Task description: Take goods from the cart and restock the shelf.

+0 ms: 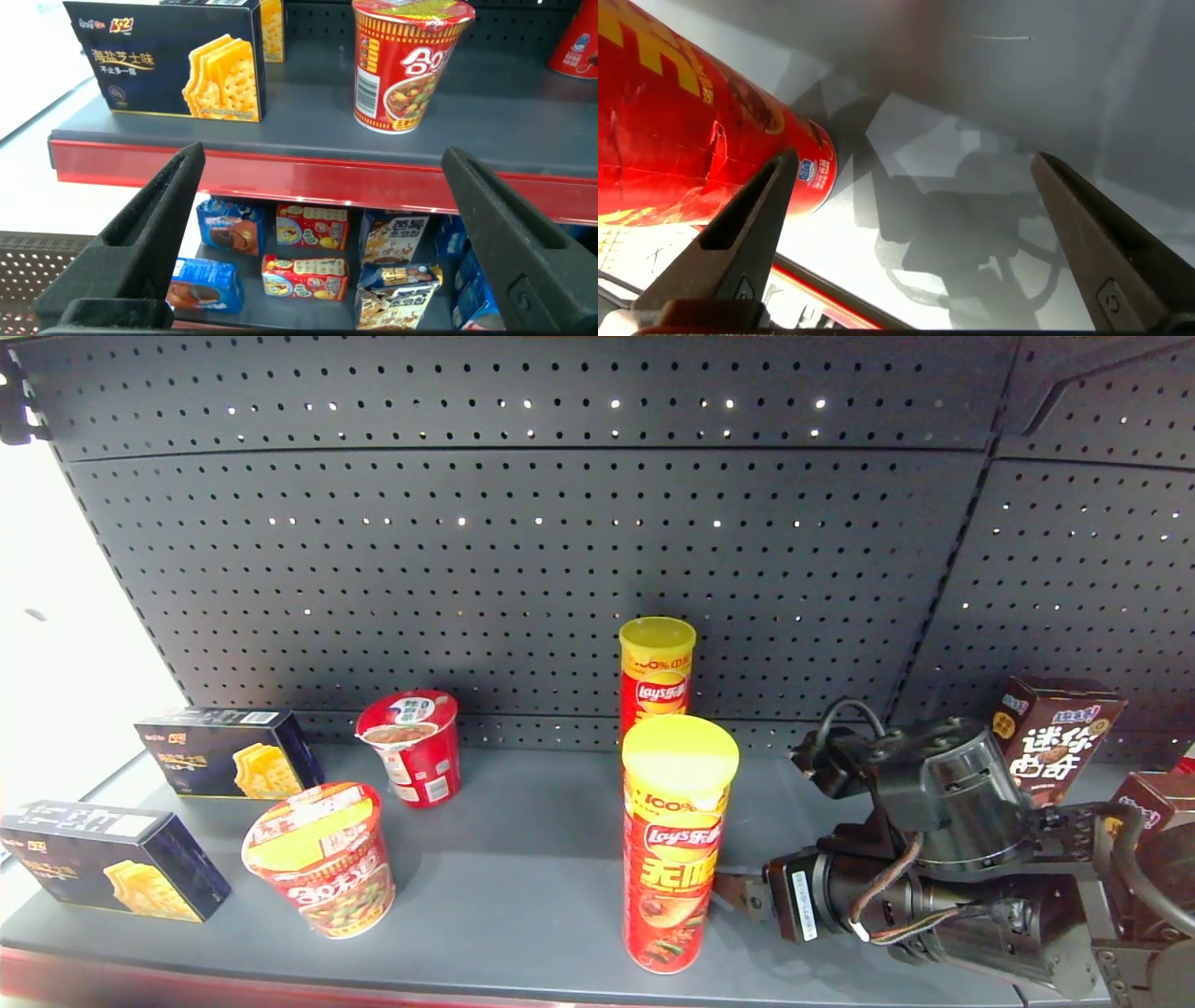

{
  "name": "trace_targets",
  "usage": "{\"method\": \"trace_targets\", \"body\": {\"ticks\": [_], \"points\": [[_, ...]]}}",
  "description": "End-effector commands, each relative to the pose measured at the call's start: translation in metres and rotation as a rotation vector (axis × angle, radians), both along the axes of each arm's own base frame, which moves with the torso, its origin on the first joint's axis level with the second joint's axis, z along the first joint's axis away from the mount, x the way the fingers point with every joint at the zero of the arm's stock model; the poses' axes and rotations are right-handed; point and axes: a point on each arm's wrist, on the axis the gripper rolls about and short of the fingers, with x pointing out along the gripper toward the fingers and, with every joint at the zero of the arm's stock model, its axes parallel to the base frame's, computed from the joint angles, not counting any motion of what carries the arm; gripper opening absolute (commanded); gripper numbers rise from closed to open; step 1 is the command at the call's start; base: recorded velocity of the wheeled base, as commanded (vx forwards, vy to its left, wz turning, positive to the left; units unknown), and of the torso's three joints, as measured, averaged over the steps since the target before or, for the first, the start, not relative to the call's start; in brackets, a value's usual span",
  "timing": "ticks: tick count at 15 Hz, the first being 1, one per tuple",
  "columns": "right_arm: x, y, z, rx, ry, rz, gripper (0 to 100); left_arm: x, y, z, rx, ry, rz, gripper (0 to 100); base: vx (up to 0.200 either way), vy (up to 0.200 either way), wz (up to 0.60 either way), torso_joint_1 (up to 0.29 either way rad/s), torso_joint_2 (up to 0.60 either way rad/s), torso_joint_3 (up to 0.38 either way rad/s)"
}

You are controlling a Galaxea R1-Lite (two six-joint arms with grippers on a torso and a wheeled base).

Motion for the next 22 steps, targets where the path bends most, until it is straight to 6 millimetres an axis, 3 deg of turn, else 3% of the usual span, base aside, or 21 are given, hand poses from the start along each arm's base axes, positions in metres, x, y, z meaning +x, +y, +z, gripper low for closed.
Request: {"method": "trace_targets", "body": {"ticks": [1,6,14,22], "points": [[0.0,0.001,-0.001,-0.002,0.002,0.004,100,0.0,0.0,0.0,0.0,0.001,0.0,100,0.0,0.0,0.0,0.0,0.0,0.0],[-0.008,-0.01,-0.006,-0.001,0.009,-0.01,100,0.0,0.0,0.0,0.0,0.001,0.0,100,0.0,0.0,0.0,0.0,0.0,0.0],[0.006,-0.03,-0.011,-0.008,-0.008,-0.11,100,0.0,0.0,0.0,0.0,0.001,0.0,100,0.0,0.0,0.0,0.0,0.0,0.0],[0.003,-0.025,-0.006,-0.028,-0.037,-0.05,100,0.0,0.0,0.0,0.0,0.001,0.0,100,0.0,0.0,0.0,0.0,0.0,0.0]]}}
